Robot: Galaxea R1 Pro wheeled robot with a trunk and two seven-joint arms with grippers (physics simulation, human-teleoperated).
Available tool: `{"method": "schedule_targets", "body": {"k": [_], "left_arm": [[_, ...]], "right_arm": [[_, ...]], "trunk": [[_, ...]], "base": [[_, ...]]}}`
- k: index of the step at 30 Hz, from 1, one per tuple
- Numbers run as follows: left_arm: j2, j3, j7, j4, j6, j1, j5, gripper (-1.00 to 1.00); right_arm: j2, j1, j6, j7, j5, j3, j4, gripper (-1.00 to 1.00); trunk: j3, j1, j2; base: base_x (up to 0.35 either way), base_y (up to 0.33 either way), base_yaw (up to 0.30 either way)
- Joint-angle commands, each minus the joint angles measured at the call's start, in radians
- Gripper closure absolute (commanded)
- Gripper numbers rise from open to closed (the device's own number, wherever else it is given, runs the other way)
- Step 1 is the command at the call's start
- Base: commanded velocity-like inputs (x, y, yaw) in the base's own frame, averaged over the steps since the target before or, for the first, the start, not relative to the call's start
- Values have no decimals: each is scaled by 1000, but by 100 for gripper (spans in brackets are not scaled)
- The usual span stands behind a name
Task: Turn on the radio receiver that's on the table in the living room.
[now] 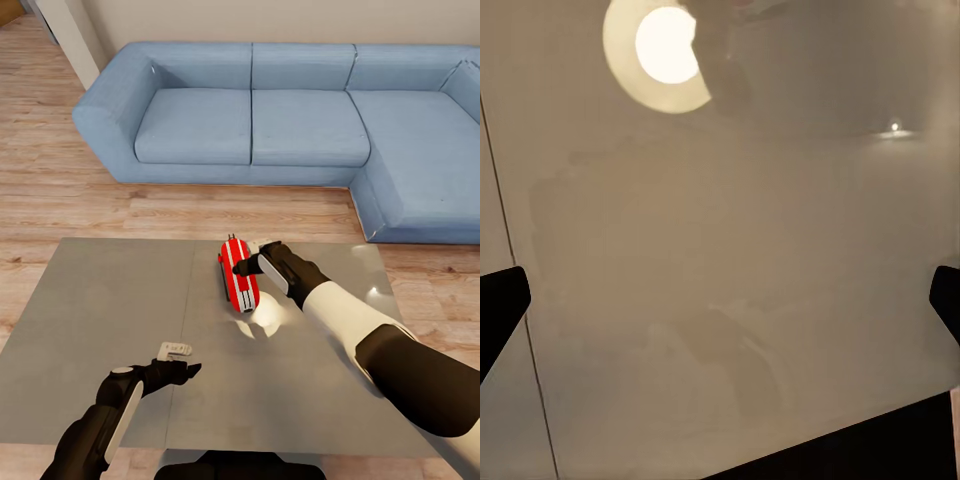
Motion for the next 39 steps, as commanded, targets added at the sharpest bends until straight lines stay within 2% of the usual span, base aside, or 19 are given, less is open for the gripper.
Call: {"method": "schedule_targets", "body": {"k": [1, 13, 20, 39], "left_arm": [[0, 0, 0, 0, 0, 0, 0, -100], [0, -1, 0, 0, 0, 0, -1, -100], [0, -2, 0, 0, 0, 0, 0, -100], [0, -2, 0, 0, 0, 0, -1, -100]], "right_arm": [[0, 0, -1, 0, 0, 0, 1, -100], [0, 0, -9, -1, 1, 0, 30, -100], [0, 0, -50, 0, 0, 0, 62, -100], [0, 8, -107, 17, -7, 1, 63, -100]], "trunk": [[0, 0, 0], [0, 0, 0], [0, 0, 0], [0, 0, 0]], "base": [[0, 0, 0], [0, 0, 0], [0, 0, 0], [0, 0, 0]]}}
